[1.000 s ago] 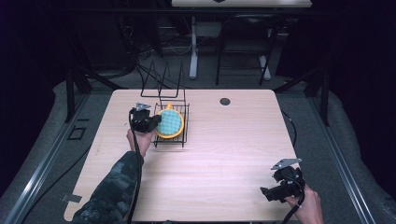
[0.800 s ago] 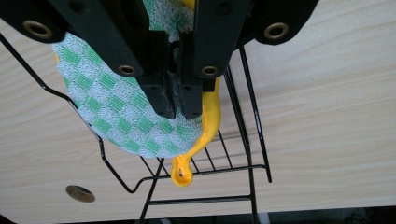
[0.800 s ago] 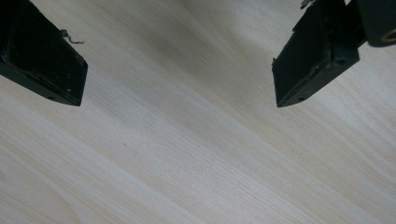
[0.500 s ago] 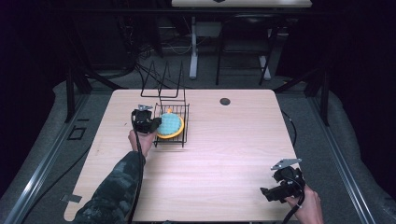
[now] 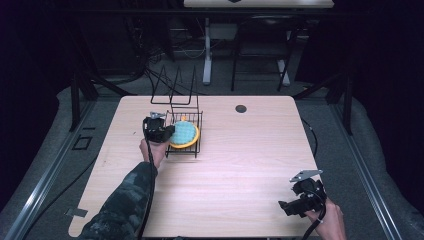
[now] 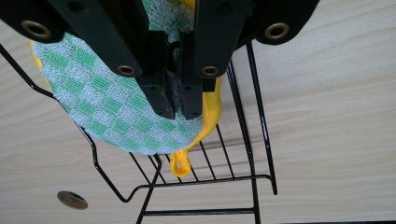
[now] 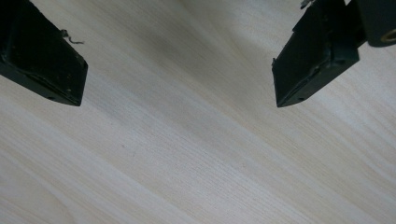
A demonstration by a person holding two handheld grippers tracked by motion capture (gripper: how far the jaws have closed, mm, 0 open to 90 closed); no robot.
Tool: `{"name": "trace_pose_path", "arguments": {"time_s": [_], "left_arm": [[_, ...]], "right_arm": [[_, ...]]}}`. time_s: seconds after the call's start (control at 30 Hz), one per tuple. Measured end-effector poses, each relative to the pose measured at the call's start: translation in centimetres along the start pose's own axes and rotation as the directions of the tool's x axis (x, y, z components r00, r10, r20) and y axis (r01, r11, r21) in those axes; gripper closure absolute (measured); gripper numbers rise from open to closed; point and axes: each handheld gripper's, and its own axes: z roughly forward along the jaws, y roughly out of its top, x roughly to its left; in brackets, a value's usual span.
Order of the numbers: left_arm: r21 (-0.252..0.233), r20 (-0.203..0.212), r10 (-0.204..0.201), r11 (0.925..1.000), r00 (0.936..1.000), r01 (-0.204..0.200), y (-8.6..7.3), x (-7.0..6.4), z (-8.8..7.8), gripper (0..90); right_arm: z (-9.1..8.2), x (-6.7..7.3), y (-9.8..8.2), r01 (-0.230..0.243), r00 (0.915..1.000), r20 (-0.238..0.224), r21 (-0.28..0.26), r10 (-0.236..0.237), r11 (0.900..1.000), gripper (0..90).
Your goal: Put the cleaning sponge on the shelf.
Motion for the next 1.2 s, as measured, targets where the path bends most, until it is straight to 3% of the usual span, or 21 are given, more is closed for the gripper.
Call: {"name": "trace_pose_path", "arguments": {"time_s": [0.83, 0.9, 1.0, 1.07, 1.2], "left_arm": [[0.016, -0.022, 0.021, 0.9996, 0.9995, -0.021, 0.0, -0.3, -0.4, 79.7], [0.016, -0.025, 0.017, 0.9997, 0.9996, -0.016, 0.1, -0.4, -0.5, 72.2], [0.016, -0.05, 0.025, 0.9996, 0.9984, -0.024, 0.2, -0.5, -0.6, 49.5], [0.009, -0.052, 0.027, 0.9996, 0.9983, -0.027, 0.3, -0.6, -1.1, 39.6], [-0.011, -0.043, 0.041, 0.9991, 0.9982, -0.042, 0.5, -0.8, -2.2, 25.6]], "right_arm": [[0.0, 0.0, 0.0, 0.006, 1.0, 0.0, -0.002, -0.006, 1.0, 2.8], [0.0, 0.0, 0.0, 0.006, 1.0, 0.0, -0.003, -0.006, 1.0, 2.7], [-0.1, -0.1, 0.0, 0.009, 1.0, 0.005, -0.004, -0.009, 1.0, 2.7], [-0.1, -0.1, 0.0, 0.006, 1.0, 0.006, -0.005, -0.006, 1.0, 2.7], [-0.2, -0.1, 0.0, 0.007, 1.0, 0.004, -0.002, -0.007, 1.0, 2.8]]}}
